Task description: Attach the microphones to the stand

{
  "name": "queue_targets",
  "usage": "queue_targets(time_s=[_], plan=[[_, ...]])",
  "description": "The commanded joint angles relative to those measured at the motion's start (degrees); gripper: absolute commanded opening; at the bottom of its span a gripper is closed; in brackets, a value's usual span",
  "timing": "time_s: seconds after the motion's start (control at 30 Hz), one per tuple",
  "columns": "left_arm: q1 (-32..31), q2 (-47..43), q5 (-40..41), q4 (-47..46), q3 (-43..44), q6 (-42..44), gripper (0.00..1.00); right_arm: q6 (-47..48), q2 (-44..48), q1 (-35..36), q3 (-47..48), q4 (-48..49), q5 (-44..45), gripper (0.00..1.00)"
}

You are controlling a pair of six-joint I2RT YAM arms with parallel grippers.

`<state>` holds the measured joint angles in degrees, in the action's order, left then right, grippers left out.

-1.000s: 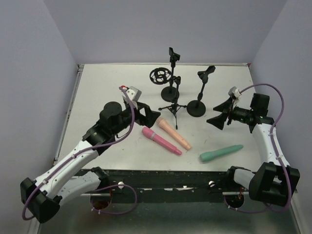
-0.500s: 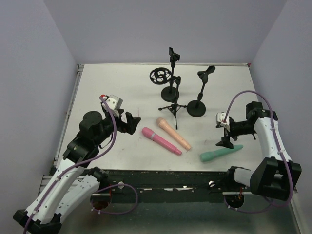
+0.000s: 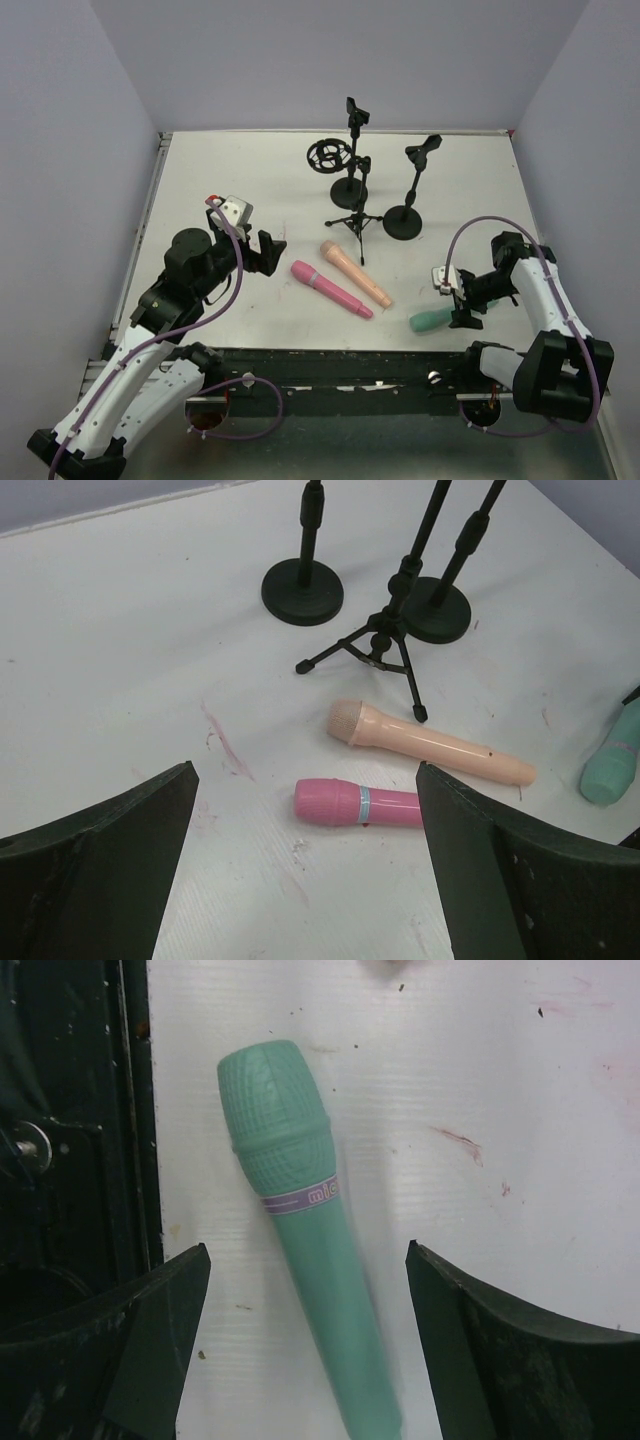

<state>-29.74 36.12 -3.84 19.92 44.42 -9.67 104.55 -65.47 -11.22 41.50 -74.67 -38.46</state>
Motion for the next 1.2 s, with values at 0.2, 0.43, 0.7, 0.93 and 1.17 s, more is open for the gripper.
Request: queue_targets(time_s=[0.2,0.43,0.7,0.93,1.17], plan=[[0.29,-0.08,1.02,0.56,-0.74,0.44,0.98,2.32,-2.46,1.55,-5.9,13.93,9.89,0.78],[0.29,0.36,0.24,0.38,-0.92,0.01,0.98,2.41,-4.57,2.61,-9.24,20.61,13.76,0.65],[0.38,0.09,-4.15,-1.02,-1.18,-3.85,0.98,-0.22,-7.04,3.49,-7.93,21.15,10.7,0.26],[0.38,-6.57,-16.98,-11.54,-7.93,-20.27,0.98,-8.12,-6.68,3.49,3.31,8.78,-7.48,0.17],[-1.02,-6.07,-24.9,-36.69,-15.86,-44.19,0.96,-20.67,-9.49,3.4,18.07,-6.71,-31.04,0.14]])
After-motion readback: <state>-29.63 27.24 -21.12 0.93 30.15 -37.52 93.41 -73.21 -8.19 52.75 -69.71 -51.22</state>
